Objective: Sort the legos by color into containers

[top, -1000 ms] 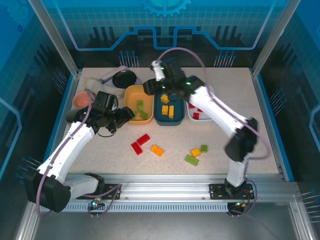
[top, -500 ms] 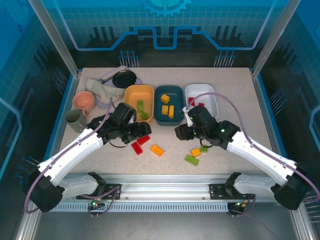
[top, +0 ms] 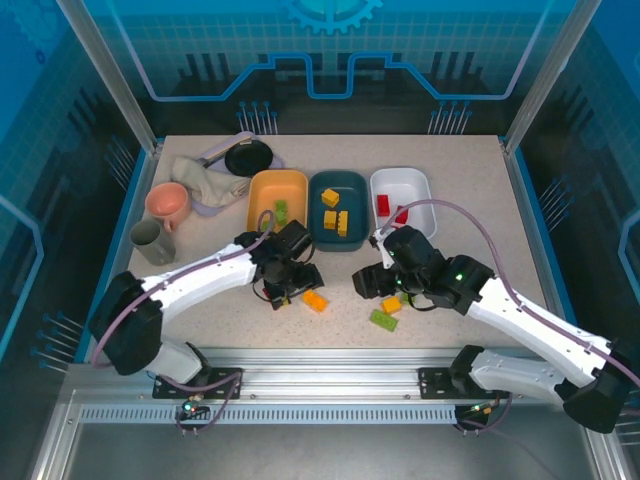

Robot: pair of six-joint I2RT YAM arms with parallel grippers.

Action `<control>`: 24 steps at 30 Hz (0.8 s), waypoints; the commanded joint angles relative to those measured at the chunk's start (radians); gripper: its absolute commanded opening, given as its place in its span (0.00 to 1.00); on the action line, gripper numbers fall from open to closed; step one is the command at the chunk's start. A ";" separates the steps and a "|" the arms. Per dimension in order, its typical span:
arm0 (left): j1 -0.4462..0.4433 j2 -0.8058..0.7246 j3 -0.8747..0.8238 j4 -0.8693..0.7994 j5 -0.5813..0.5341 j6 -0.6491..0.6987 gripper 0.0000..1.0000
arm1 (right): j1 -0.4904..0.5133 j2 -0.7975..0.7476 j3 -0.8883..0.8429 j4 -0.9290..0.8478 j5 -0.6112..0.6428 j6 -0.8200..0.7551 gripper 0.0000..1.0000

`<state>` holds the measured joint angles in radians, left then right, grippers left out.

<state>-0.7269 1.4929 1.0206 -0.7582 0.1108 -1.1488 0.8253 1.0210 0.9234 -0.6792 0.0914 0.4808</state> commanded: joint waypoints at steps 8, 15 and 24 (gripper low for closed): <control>-0.006 0.175 0.043 0.063 0.063 -0.427 0.82 | 0.026 -0.050 -0.066 0.080 -0.196 -0.072 0.94; -0.011 0.250 0.067 0.106 0.051 -0.476 0.78 | 0.013 -0.060 -0.076 0.077 -0.188 -0.070 0.93; -0.014 0.313 0.068 0.152 0.064 -0.475 0.54 | -0.040 -0.091 -0.106 0.098 -0.193 -0.059 0.92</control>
<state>-0.7307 1.7905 1.0657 -0.6109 0.1562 -1.6135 0.8066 0.9565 0.8291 -0.6044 -0.0872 0.4252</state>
